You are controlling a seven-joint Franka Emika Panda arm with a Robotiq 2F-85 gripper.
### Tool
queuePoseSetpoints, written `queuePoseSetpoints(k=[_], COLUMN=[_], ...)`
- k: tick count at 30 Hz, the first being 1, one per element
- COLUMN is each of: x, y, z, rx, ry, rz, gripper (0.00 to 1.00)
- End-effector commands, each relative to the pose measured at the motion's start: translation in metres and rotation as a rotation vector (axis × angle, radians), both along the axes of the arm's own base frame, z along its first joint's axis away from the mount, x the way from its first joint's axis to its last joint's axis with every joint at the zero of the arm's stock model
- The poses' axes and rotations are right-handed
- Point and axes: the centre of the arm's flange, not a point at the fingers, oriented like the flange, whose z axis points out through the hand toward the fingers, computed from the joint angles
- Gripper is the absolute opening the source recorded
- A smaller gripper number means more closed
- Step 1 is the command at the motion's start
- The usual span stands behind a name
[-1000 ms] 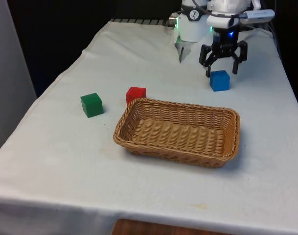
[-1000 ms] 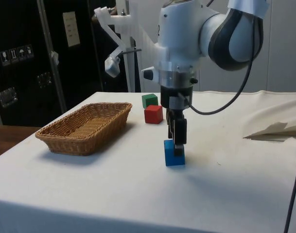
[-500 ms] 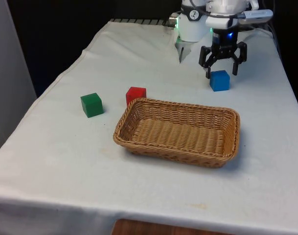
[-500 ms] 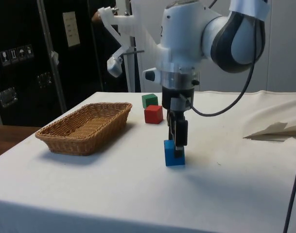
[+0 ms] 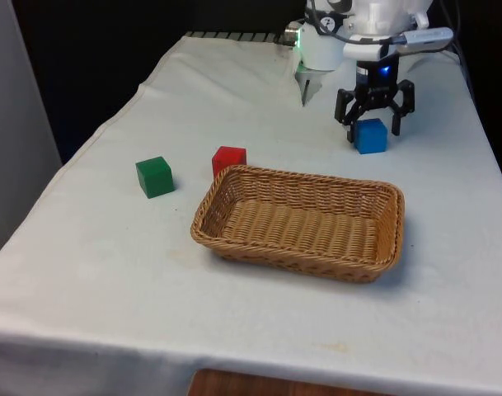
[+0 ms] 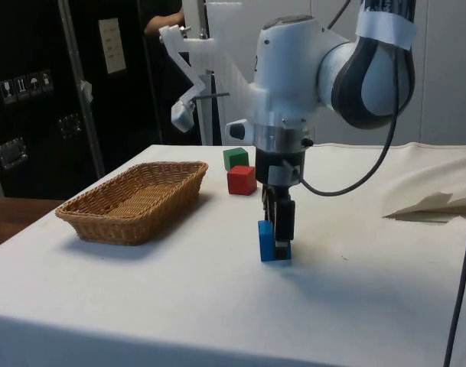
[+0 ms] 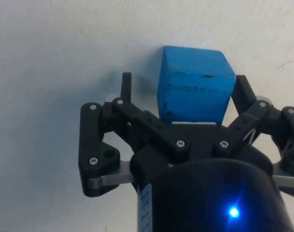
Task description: Pick up the blue cube and place it into the basket.
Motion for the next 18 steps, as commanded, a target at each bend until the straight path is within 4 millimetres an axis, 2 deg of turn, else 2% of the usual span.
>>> queuePoseSetpoints(k=[1, 3, 4, 5, 8, 9, 12, 13, 18], x=[0.0007, 0.0005, 0.0003, 0.0002, -0.0001, -0.0001, -0.0003, -0.0002, 0.0], y=[-0.0016, -0.0007, -0.0008, -0.0008, -0.0004, -0.0005, -0.0001, -0.0004, 0.0], z=[0.003, 0.0018, 0.0015, 0.0011, 0.0004, 0.0005, 0.0001, 0.0001, 0.0], rx=[-0.005, -0.003, -0.003, -0.002, -0.001, -0.001, -0.001, -0.001, 0.0], ry=[-0.007, -0.004, -0.003, -0.002, -0.001, -0.001, 0.0, 0.0, 0.0], rz=[0.0, 0.0, 0.0, -0.001, 0.0, -0.001, 0.001, 0.0, 0.0], gripper=[1.0, 1.0, 0.97, 0.89, 0.57, 0.39, 0.08, 0.01, 0.01])
